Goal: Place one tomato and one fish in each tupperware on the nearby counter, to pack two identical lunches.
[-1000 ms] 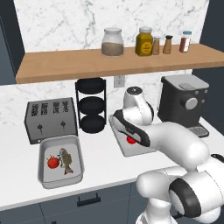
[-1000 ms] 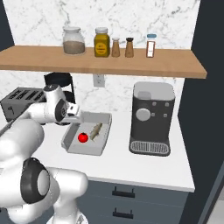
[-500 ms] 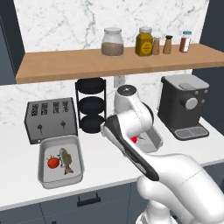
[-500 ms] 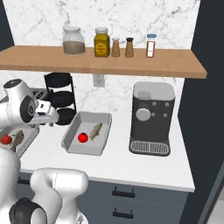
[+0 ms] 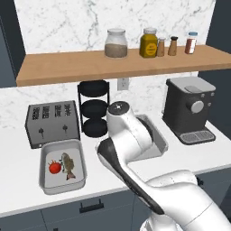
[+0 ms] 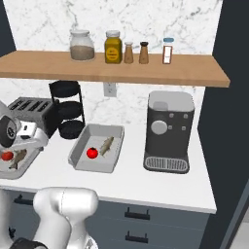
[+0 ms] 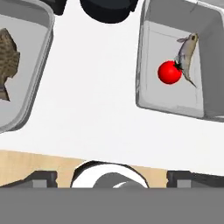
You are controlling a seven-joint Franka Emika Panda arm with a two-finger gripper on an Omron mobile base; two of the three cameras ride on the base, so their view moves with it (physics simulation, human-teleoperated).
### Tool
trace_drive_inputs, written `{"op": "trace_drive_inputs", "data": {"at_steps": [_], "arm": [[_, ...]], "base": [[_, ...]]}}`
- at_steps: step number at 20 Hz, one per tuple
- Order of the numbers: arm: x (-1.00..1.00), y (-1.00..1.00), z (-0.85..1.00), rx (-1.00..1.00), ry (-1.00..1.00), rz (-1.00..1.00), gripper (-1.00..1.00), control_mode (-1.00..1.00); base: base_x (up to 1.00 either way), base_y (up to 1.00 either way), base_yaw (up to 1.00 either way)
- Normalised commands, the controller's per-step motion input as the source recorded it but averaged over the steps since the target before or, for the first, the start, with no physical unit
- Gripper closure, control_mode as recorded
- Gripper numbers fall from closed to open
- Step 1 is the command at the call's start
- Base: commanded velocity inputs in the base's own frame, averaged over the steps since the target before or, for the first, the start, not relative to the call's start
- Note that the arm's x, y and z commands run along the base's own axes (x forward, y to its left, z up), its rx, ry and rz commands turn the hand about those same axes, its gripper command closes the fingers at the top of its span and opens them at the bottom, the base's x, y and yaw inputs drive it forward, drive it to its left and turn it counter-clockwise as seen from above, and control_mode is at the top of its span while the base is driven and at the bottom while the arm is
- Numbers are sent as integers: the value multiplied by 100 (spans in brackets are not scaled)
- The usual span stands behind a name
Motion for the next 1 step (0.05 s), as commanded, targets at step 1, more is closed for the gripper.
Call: {"op": "trace_drive_inputs", "data": {"at_steps": [1], "arm": [[-18,0,0,0,0,0,-100,-100]], "base": [[0,0,0]]}}
